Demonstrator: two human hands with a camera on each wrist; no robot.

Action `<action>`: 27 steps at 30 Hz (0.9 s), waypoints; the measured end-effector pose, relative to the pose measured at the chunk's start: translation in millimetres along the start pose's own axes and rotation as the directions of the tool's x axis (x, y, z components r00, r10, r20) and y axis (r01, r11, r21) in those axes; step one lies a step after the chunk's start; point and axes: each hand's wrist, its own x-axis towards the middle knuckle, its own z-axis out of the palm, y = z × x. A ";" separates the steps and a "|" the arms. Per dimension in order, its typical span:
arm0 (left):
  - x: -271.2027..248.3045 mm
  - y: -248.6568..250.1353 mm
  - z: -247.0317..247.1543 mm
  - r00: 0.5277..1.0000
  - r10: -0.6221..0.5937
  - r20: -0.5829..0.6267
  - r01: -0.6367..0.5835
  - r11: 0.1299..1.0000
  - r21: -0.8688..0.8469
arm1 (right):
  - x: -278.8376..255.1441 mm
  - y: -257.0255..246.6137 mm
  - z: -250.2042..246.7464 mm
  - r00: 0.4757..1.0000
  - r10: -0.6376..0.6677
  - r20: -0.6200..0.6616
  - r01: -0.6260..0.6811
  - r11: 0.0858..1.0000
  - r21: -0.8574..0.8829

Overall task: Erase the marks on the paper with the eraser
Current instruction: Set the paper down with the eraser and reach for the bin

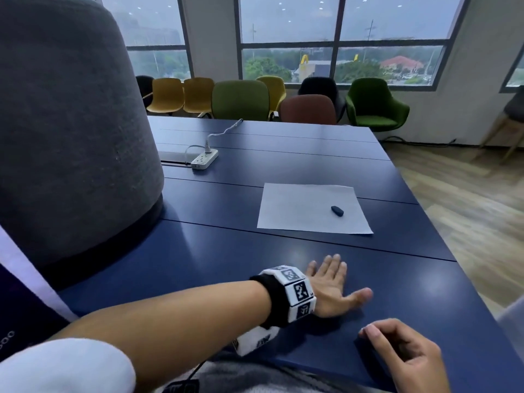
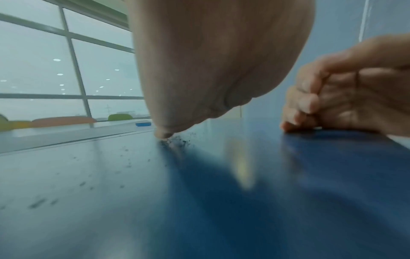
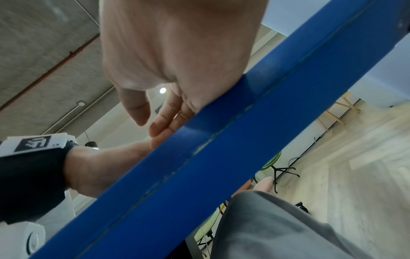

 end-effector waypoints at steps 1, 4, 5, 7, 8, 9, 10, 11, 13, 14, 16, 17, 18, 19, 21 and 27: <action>-1.1 2.2 -3.4 1.000 0.007 -0.008 -0.007 0.999 -0.032 | -0.4 -0.4 -0.4 1.000 0.004 -0.003 -0.004 1.000 0.004; -11.8 -34.8 -15.6 0.973 -0.180 -0.142 0.174 0.983 -0.052 | -2.1 1.4 -2.2 1.000 0.018 0.004 -0.018 0.999 0.037; -18.7 -58.3 -18.7 0.939 -0.281 -0.199 0.278 0.960 -0.047 | -1.7 2.2 -2.3 1.000 0.016 0.011 -0.017 0.999 0.041; -37.1 -102.9 -19.6 0.835 -0.488 -0.254 0.489 0.870 -0.067 | -2.0 3.5 -2.5 1.000 0.022 0.014 -0.023 0.998 0.057; -47.3 -118.9 -17.4 0.781 -0.570 -0.256 0.571 0.817 -0.078 | -1.7 4.0 -2.4 0.999 0.028 0.018 -0.029 0.997 0.068; -55.3 -128.8 -14.3 0.742 -0.623 -0.247 0.623 0.777 -0.090 | -1.6 4.3 -2.2 0.999 0.033 0.019 -0.034 0.996 0.077; -59.5 -133.6 -10.4 0.724 -0.646 -0.243 0.644 0.759 -0.099 | -1.2 4.0 -1.3 0.999 0.030 0.024 -0.032 0.996 0.080; -60.1 -133.5 -7.5 0.728 -0.641 -0.243 0.639 0.763 -0.099 | -0.7 3.7 -0.6 0.999 0.025 0.025 -0.027 0.997 0.077; -51.1 -118.1 -5.2 0.777 -0.584 -0.234 0.585 0.808 -0.074 | -0.3 4.9 -0.9 0.999 0.025 0.020 -0.026 0.997 0.072; -43.2 -105.7 -3.9 0.815 -0.535 -0.223 0.537 0.842 -0.056 | -0.8 5.0 -0.6 0.999 0.025 0.022 -0.027 0.997 0.068; -23.8 -73.3 -0.9 0.893 -0.400 -0.208 0.406 0.914 -0.017 | -1.6 4.1 -1.2 1.000 0.023 0.011 -0.024 0.998 0.055; -12.7 -57.2 1.9 0.921 -0.329 -0.208 0.335 0.942 -0.004 | -1.2 3.7 -1.3 1.000 0.017 0.007 -0.017 0.999 0.047; -2.2 -41.7 5.2 0.944 -0.263 -0.201 0.269 0.963 0.001 | -1.3 3.6 -1.4 1.000 0.011 0.002 -0.011 0.999 0.039; 7.0 -26.6 8.0 0.964 -0.198 -0.180 0.203 0.979 0.013 | -0.6 4.1 -1.4 1.000 0.006 -0.004 -0.006 0.999 0.032; 18.7 -1.3 11.8 0.991 -0.065 -0.118 0.071 0.996 0.047 | 0.2 6.0 -0.8 1.000 0.003 -0.016 -0.003 1.000 0.025; 6.4 15.2 3.3 0.997 0.071 -0.026 -0.072 0.997 -0.040 | -2.1 8.2 -2.0 1.000 0.017 -0.003 -0.017 0.997 0.075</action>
